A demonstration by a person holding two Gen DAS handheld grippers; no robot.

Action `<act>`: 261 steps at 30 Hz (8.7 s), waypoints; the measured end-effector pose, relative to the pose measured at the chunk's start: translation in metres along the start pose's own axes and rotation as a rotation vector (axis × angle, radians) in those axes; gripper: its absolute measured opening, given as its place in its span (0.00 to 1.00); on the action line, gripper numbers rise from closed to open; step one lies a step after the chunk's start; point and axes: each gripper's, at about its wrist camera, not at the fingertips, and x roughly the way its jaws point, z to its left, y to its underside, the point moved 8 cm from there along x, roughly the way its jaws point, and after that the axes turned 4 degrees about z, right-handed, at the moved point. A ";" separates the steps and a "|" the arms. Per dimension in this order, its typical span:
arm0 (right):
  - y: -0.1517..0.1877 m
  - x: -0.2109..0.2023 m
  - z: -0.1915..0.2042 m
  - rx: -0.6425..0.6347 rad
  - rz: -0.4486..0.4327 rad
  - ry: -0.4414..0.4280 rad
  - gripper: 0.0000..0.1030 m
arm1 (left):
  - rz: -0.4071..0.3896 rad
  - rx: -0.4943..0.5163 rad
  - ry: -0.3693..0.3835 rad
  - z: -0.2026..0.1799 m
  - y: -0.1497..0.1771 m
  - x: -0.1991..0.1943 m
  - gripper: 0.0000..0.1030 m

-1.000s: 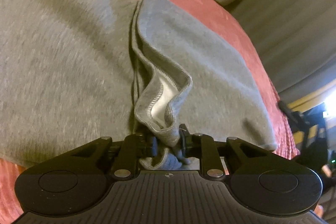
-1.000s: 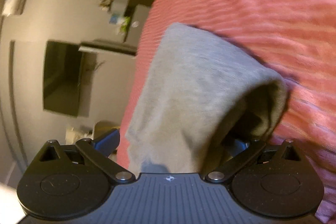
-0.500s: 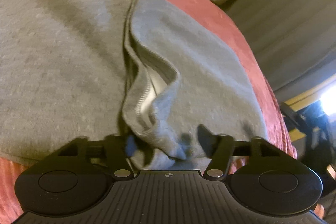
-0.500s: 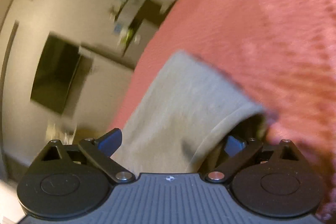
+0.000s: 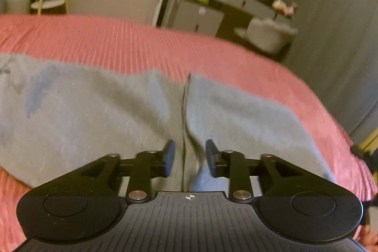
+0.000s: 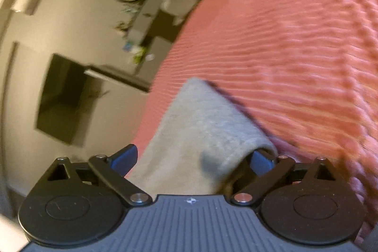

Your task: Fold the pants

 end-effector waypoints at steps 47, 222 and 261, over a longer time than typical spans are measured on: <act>0.032 0.019 -0.019 0.069 0.205 -0.003 0.95 | 0.319 0.063 0.116 -0.033 0.073 0.023 0.63; 0.018 0.043 0.028 -0.170 0.121 0.099 1.00 | -0.012 0.112 -0.151 -0.013 0.027 -0.012 0.94; 0.039 0.002 0.087 -0.669 -0.216 0.351 0.96 | 0.013 0.040 -0.240 0.032 -0.011 0.015 0.93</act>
